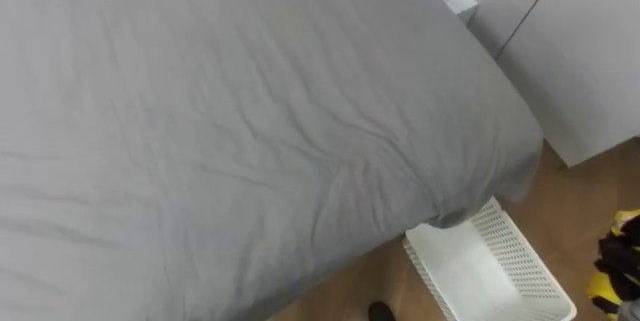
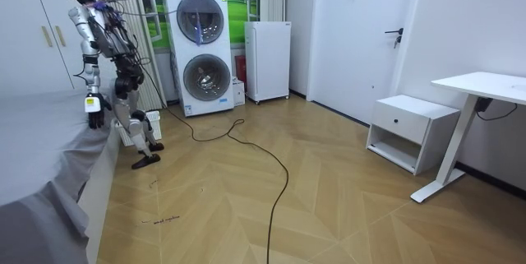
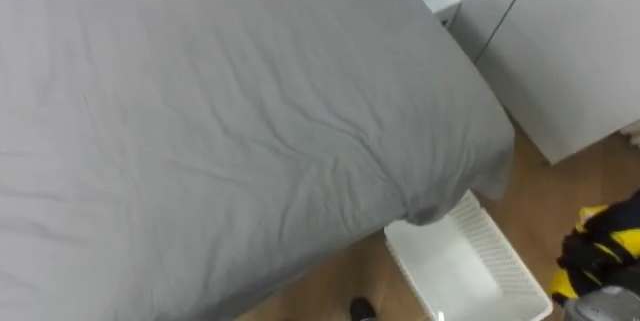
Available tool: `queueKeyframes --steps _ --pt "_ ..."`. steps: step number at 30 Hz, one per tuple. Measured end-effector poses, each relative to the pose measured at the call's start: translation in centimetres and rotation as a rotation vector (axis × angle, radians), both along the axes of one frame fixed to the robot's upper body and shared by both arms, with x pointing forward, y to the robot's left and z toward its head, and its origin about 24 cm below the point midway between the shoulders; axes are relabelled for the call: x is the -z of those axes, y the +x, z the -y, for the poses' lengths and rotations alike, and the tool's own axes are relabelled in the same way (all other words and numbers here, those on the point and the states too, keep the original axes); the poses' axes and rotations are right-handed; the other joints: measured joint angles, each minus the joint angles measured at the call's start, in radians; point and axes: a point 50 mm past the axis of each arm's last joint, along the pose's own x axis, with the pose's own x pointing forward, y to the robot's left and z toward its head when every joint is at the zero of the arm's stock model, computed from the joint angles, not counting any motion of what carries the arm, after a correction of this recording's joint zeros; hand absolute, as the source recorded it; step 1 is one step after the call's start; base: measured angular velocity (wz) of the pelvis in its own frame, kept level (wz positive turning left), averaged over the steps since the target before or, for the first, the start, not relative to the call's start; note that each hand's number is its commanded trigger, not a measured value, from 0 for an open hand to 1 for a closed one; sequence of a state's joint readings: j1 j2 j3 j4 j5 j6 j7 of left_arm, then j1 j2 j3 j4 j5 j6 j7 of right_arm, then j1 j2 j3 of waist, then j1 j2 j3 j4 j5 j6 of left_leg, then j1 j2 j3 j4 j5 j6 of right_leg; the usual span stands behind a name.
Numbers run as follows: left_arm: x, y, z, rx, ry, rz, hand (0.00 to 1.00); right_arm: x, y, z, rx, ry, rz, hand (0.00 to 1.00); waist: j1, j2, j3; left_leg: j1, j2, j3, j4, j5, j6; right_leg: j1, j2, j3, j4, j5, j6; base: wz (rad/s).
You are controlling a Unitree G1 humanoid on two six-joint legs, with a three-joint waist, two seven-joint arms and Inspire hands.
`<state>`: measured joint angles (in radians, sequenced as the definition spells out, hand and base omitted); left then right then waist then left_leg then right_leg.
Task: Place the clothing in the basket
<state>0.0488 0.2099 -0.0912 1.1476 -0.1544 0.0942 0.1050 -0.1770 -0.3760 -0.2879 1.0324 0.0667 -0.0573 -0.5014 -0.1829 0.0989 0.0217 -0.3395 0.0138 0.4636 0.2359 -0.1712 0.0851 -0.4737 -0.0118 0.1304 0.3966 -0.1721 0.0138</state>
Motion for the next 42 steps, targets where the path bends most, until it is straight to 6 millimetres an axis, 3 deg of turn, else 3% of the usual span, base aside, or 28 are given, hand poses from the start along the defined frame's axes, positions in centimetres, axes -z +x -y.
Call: queueKeyframes --steps 2,5,11,12,13,14,15,20,27,33,42 --pt "0.0 0.5 0.3 -0.025 -0.021 0.014 0.0 0.0 0.0 0.3 0.008 0.001 -0.011 1.0 0.015 0.016 -0.0006 -0.026 -0.006 0.004 -0.002 0.007 0.003 -0.037 -0.004 0.003 0.019 -0.001 0.002 -0.02" --pt "0.0 1.1 0.7 -0.044 -0.044 0.05 0.0 0.2 0.0 0.5 0.03 0.018 -0.027 1.0 0.049 0.021 -0.0017 -0.06 -0.006 0.017 -0.001 0.01 0.004 -0.079 -0.006 0.004 0.023 -0.001 0.002 -0.16" --pt "-0.1 1.7 1.2 -0.018 -0.056 0.07 0.0 -0.1 0.2 1.1 0.08 0.05 -0.019 0.99 0.068 0.03 -0.001 -0.078 -0.01 0.002 -0.002 0.012 0.004 -0.095 -0.015 -0.018 0.034 -0.002 0.001 0.06" --pt "-0.1 1.9 1.2 -0.014 -0.056 0.074 0.0 -0.2 0.2 1.2 0.087 0.052 -0.014 0.68 0.075 0.03 -0.001 -0.079 -0.01 0.001 -0.002 0.012 0.004 -0.096 -0.015 -0.018 0.034 -0.002 0.001 0.06" --pt "-0.1 2.2 1.3 -0.007 -0.058 0.082 0.0 -0.3 0.2 1.4 0.1 0.056 -0.004 0.44 0.086 0.03 -0.0011 -0.083 -0.01 -0.002 -0.002 0.013 0.005 -0.098 -0.017 -0.022 0.033 -0.002 0.002 0.06" --pt "-0.2 2.5 1.4 -0.005 -0.059 0.089 0.0 -0.4 0.3 1.5 0.101 0.057 -0.004 0.05 0.094 0.03 -0.001 -0.085 -0.01 -0.004 -0.002 0.013 0.005 -0.098 -0.017 -0.026 0.033 -0.002 0.001 0.08" --pt "-0.2 2.5 1.4 -0.003 -0.06 0.091 0.0 -0.4 0.3 1.5 0.101 0.057 -0.006 0.0 0.098 0.03 -0.0009 -0.085 -0.01 -0.005 -0.002 0.013 0.005 -0.097 -0.018 -0.027 0.032 -0.002 0.001 0.06" --pt "-0.3 3.2 1.5 0.019 -0.06 0.104 0.0 -0.3 0.6 1.3 0.081 0.051 -0.033 0.0 0.108 0.029 -0.0004 -0.087 -0.013 -0.034 0.0 0.018 0.004 -0.087 -0.032 -0.077 0.031 -0.008 -0.005 0.17" --pt "-0.5 3.4 1.3 0.025 -0.061 0.115 0.0 0.0 0.2 1.3 0.106 0.059 -0.043 0.0 0.11 0.023 0.0034 -0.086 -0.013 -0.047 0.004 0.02 0.003 -0.08 -0.047 -0.106 0.034 -0.014 -0.009 0.08" --pt "-0.6 3.5 1.1 0.029 -0.058 0.129 0.0 -0.1 0.1 1.4 0.127 0.051 -0.038 0.0 0.106 0.011 0.0119 -0.087 -0.014 -0.054 0.006 0.02 0.003 -0.077 -0.049 -0.113 0.032 -0.015 -0.01 0.01" --pt "-0.7 3.6 0.8 0.037 -0.066 0.132 0.0 -0.1 0.0 1.4 0.132 0.039 -0.044 0.0 0.105 0.007 0.0113 -0.086 -0.013 -0.063 0.012 0.02 0.003 -0.065 -0.052 -0.125 0.03 -0.015 -0.009 0.03"
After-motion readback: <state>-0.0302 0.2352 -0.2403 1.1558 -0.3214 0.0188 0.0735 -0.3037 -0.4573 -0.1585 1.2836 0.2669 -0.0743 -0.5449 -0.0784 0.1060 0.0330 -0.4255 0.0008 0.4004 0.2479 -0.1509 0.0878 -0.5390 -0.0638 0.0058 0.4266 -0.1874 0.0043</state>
